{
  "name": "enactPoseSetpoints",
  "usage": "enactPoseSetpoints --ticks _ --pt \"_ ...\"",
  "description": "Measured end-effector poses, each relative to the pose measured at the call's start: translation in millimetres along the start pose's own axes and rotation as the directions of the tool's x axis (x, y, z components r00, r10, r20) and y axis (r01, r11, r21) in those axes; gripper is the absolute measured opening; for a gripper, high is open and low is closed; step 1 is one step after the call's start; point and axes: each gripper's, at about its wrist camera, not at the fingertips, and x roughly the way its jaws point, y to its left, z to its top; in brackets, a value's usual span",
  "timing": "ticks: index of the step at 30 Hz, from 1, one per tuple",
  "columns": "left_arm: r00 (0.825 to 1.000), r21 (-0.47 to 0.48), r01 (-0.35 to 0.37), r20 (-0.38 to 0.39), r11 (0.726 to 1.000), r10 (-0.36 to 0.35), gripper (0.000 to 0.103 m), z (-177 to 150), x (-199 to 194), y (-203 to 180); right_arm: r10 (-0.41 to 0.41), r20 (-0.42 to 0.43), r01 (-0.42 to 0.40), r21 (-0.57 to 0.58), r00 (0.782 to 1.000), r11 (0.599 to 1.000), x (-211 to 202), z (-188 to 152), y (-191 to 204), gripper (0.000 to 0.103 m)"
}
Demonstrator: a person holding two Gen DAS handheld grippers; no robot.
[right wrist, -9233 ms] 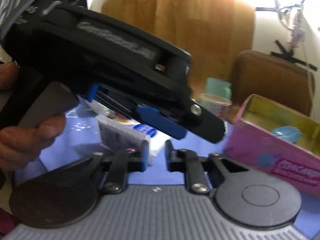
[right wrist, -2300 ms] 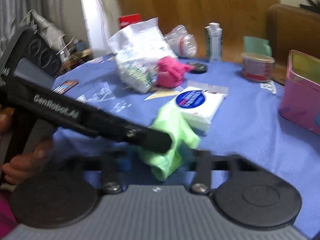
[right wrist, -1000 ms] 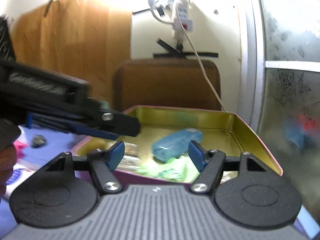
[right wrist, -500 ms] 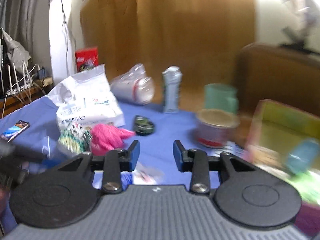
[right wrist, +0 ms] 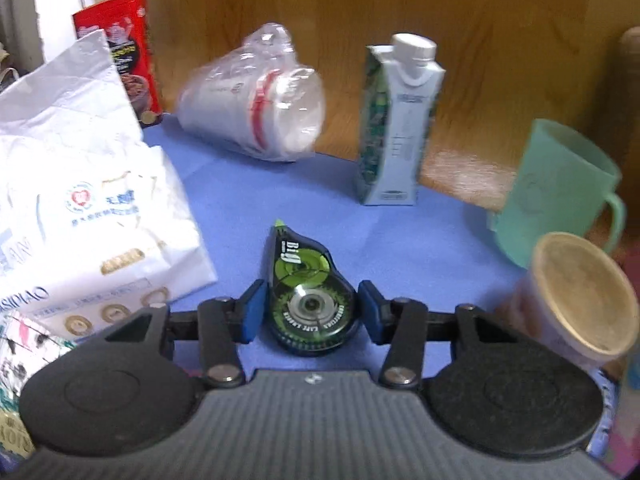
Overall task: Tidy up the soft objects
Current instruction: 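Grasp the green correction tape roller with the left gripper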
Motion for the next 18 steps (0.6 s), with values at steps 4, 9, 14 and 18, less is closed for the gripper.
enactPoseSetpoints --ticks 4,9,14,18 --pt "1.000 -0.001 0.012 0.010 1.000 -0.012 0.045 -3.0 -2.4 -0.8 -0.057 0.023 0.056 0.066 0.998 0.996 -29.4 -9.0 -18.7 0.052" --pt "0.999 0.004 0.041 0.007 0.999 -0.041 0.045 -6.5 -7.4 -1.8 -0.016 0.149 0.002 0.095 0.989 0.996 -115.7 -41.4 -23.5 0.052" --pt "0.995 0.053 0.094 -0.050 0.994 -0.091 0.045 -12.2 2.2 -31.3 -0.032 0.197 0.016 0.083 0.980 0.996 -193.9 -118.9 -19.2 0.052" --pt "0.976 0.113 0.187 -0.131 0.976 -0.172 0.045 -17.0 24.1 -71.7 -0.107 0.175 0.094 0.080 0.979 0.992 -220.2 -172.9 -15.8 0.052"
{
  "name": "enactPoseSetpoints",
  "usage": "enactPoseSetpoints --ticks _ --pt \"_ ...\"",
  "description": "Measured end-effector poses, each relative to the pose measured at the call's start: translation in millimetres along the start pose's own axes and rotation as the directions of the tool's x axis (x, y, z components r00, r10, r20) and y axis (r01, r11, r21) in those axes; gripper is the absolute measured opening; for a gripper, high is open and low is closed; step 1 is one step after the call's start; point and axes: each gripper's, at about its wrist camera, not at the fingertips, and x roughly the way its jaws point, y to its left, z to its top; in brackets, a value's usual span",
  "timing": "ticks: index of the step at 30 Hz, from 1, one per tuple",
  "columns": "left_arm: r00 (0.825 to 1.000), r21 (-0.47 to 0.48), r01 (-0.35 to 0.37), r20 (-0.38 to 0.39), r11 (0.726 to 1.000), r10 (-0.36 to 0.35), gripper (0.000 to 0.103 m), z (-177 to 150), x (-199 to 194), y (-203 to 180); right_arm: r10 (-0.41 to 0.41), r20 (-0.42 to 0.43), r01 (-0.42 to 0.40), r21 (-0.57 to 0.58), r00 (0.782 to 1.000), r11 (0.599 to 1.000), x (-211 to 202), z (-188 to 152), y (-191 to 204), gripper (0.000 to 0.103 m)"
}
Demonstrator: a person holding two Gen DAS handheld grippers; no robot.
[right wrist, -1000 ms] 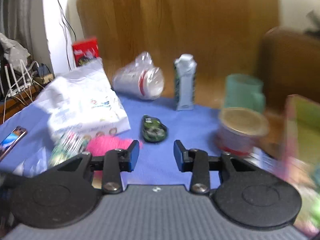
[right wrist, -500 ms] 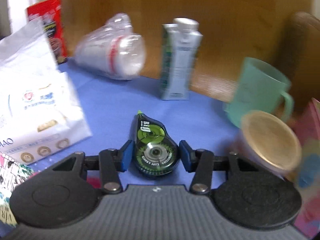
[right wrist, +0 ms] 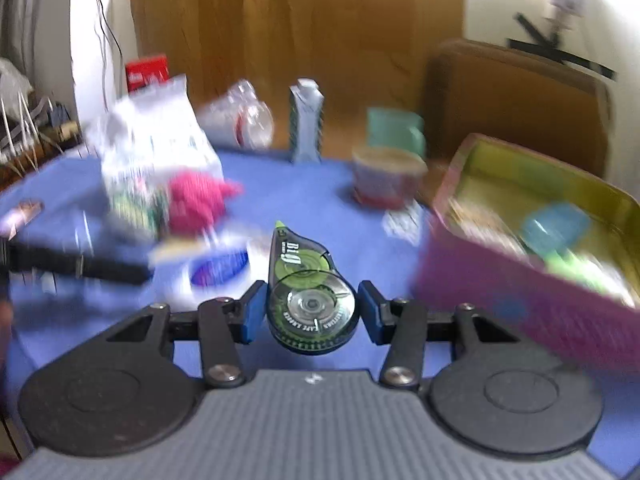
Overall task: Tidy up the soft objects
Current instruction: 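Grasp the green correction tape roller with the left gripper, then carry the correction tape over the pink tin to release it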
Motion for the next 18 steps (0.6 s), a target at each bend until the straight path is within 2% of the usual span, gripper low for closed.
enactPoseSetpoints --ticks 4,7,8,9,11,12,13,16,18 --pt "0.993 0.057 0.065 -0.098 0.996 -0.059 0.045 -0.8 35.2 -34.8 -0.058 -0.015 0.058 0.032 0.998 0.998 -10.0 -31.4 -0.6 0.052" --pt "0.984 0.056 0.065 -0.171 0.996 -0.055 0.051 -4.3 61.7 -48.5 -0.086 -0.018 0.087 0.065 0.996 0.994 -8.6 -44.9 -4.7 0.053" --pt "0.980 0.046 0.056 -0.193 0.997 -0.046 0.051 -5.9 68.3 -50.3 -0.077 -0.017 0.078 0.083 0.997 0.993 -10.2 -48.4 -7.0 0.056" --pt "0.976 0.034 0.050 -0.213 0.998 -0.041 0.051 -7.8 74.8 -51.4 -0.068 -0.010 0.068 0.094 0.998 0.993 -11.8 -49.7 -9.0 0.065" --pt "0.969 0.014 0.035 -0.243 0.999 -0.031 0.052 -11.8 83.9 -52.2 -0.061 0.016 0.060 0.099 0.998 0.993 -17.6 -53.4 -11.5 0.072" --pt "0.968 0.009 0.026 -0.251 1.000 -0.022 0.055 -13.0 86.6 -52.5 -0.061 0.028 0.058 0.094 0.998 0.994 -20.5 -55.2 -12.3 0.072" --pt "0.967 0.003 0.012 -0.256 1.000 -0.011 0.063 -14.4 88.5 -53.3 -0.060 0.036 0.056 0.085 0.998 0.995 -23.0 -57.2 -13.5 0.072" --pt "0.967 -0.015 0.010 -0.254 1.000 -0.013 0.077 -14.2 92.4 -55.0 -0.049 0.044 0.045 0.077 0.998 0.996 -24.5 -62.6 -15.9 0.072" --pt "0.968 -0.009 -0.004 -0.252 1.000 0.001 0.078 -14.1 96.0 -58.0 -0.039 0.045 0.036 0.080 0.998 0.996 -23.5 -67.1 -23.0 0.072"
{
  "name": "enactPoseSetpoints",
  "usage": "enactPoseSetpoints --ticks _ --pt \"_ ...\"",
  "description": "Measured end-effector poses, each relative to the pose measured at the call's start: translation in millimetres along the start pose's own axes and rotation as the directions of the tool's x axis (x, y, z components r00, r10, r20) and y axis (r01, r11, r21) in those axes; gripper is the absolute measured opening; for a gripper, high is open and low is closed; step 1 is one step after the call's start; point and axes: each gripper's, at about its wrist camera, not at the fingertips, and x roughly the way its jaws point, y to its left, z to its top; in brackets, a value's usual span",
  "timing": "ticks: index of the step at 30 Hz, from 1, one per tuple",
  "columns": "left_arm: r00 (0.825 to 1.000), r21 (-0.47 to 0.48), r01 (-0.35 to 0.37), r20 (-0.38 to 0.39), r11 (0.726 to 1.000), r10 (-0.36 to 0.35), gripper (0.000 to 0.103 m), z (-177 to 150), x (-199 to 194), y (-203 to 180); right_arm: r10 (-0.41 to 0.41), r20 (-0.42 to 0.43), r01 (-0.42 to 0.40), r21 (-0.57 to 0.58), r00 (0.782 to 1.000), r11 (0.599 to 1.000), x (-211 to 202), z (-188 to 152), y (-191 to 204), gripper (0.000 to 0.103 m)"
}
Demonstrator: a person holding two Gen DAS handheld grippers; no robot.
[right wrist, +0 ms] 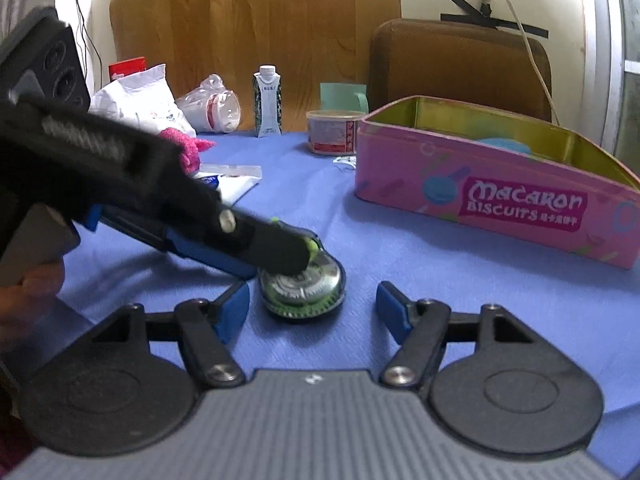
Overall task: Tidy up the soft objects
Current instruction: 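Carry the correction tape over the pink tin to release it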
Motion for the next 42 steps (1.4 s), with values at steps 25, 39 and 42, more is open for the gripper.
enactPoseSetpoints --ticks 25,39,42 --pt "0.980 0.355 0.183 -0.145 0.917 -0.139 0.063 55.3 102.4 -149.3 -0.323 0.185 0.300 0.141 0.928 0.943 -76.2 -21.8 -74.1 0.052" --pt "0.999 0.305 0.030 -0.026 0.952 -0.023 0.070 159.2 189.4 -136.1 -0.407 0.209 0.394 0.103 0.889 0.913 14.5 66.1 -177.3 0.053" --pt "0.997 0.286 0.073 -0.020 0.955 -0.070 0.070 152.5 173.3 -129.2 -0.429 0.195 0.408 0.138 0.882 0.902 14.7 61.2 -177.7 0.053"
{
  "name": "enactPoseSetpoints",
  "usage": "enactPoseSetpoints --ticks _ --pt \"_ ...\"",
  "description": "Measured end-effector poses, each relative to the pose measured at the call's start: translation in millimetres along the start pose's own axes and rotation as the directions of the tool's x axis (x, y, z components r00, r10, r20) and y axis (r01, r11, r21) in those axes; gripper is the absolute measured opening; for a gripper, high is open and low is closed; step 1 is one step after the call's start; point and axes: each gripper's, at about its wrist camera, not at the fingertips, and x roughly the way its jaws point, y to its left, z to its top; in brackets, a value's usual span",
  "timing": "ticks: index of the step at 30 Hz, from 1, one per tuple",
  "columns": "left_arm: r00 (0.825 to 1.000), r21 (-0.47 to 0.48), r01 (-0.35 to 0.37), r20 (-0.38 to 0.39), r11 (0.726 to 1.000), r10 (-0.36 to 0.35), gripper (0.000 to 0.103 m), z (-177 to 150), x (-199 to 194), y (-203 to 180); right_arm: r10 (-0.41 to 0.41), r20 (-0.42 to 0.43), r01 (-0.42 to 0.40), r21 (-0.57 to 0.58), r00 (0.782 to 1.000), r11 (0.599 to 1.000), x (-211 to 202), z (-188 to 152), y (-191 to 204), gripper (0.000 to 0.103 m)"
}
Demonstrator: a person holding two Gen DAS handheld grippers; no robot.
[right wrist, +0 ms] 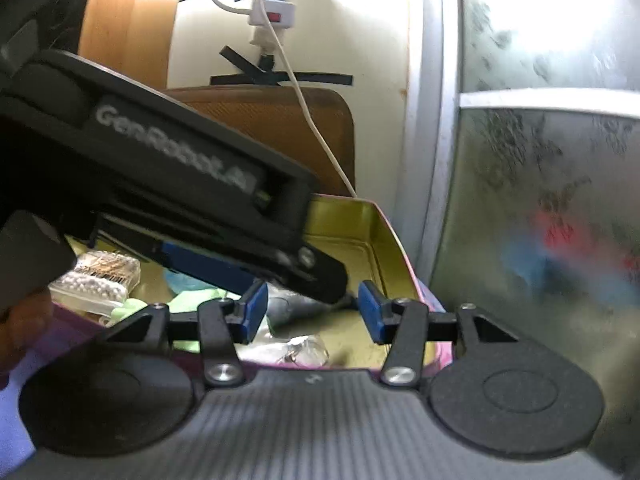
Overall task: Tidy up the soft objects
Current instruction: 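Grasp the white wet-wipes pack with the left gripper, then carry the wet-wipes pack into the pink tin and release it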
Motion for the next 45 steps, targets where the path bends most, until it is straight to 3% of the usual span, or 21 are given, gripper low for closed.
enactPoseSetpoints --ticks 6,10,13,18,22,23,26,29,35,37,39,45 --pt "0.996 0.053 0.067 0.055 0.996 -0.070 0.070 -41.4 -63.8 -15.9 0.027 0.093 -0.032 0.058 0.995 0.998 -53.9 -10.7 11.7 0.052" --pt "0.992 0.075 0.081 0.086 0.994 -0.087 0.071 -84.2 -123.1 -11.7 0.113 0.112 -0.122 0.078 0.987 0.989 -87.1 -17.0 34.8 0.053" --pt "0.994 0.037 0.051 0.097 0.998 -0.054 0.071 -117.8 -164.4 7.4 0.220 0.079 -0.226 0.076 0.972 0.971 -95.5 -20.0 56.0 0.053" --pt "0.986 -0.116 -0.051 0.152 0.992 0.068 0.071 -159.8 -231.3 55.7 0.419 -0.070 -0.417 0.038 0.905 0.908 -87.6 -25.2 114.0 0.053" --pt "0.957 -0.272 -0.128 0.220 0.954 0.191 0.071 -183.1 -280.2 97.7 0.536 -0.177 -0.546 -0.008 0.825 0.838 -79.0 -19.2 165.8 0.053" --pt "0.948 -0.301 -0.150 0.226 0.942 0.223 0.071 -186.7 -288.6 106.4 0.553 -0.195 -0.567 -0.024 0.810 0.823 -79.1 -18.6 178.1 0.055" --pt "0.933 -0.368 -0.189 0.222 0.910 0.284 0.071 -190.6 -301.0 127.3 0.587 -0.240 -0.616 -0.063 0.773 0.785 -74.8 -15.4 213.5 0.074" --pt "0.931 -0.381 -0.206 0.206 0.901 0.300 0.071 -189.1 -296.9 139.0 0.589 -0.292 -0.635 -0.091 0.753 0.767 -69.5 -17.5 242.9 0.075" --pt "0.945 -0.401 -0.208 0.154 0.892 0.289 0.070 -188.8 -269.2 152.4 0.556 -0.335 -0.620 -0.120 0.760 0.775 -54.1 -22.2 267.7 0.076" --pt "0.941 -0.386 -0.221 0.156 0.896 0.300 0.071 -186.4 -262.3 147.7 0.555 -0.332 -0.618 -0.121 0.763 0.777 -53.5 -22.8 267.4 0.069" --pt "0.947 -0.355 -0.227 0.138 0.907 0.290 0.071 -185.0 -255.3 138.6 0.544 -0.326 -0.608 -0.132 0.773 0.783 -58.1 -24.2 263.4 0.063" --pt "0.978 -0.268 -0.155 0.092 0.951 0.185 0.071 -190.6 -228.9 101.9 0.496 -0.301 -0.553 -0.148 0.815 0.820 -84.1 -36.3 227.6 0.061"
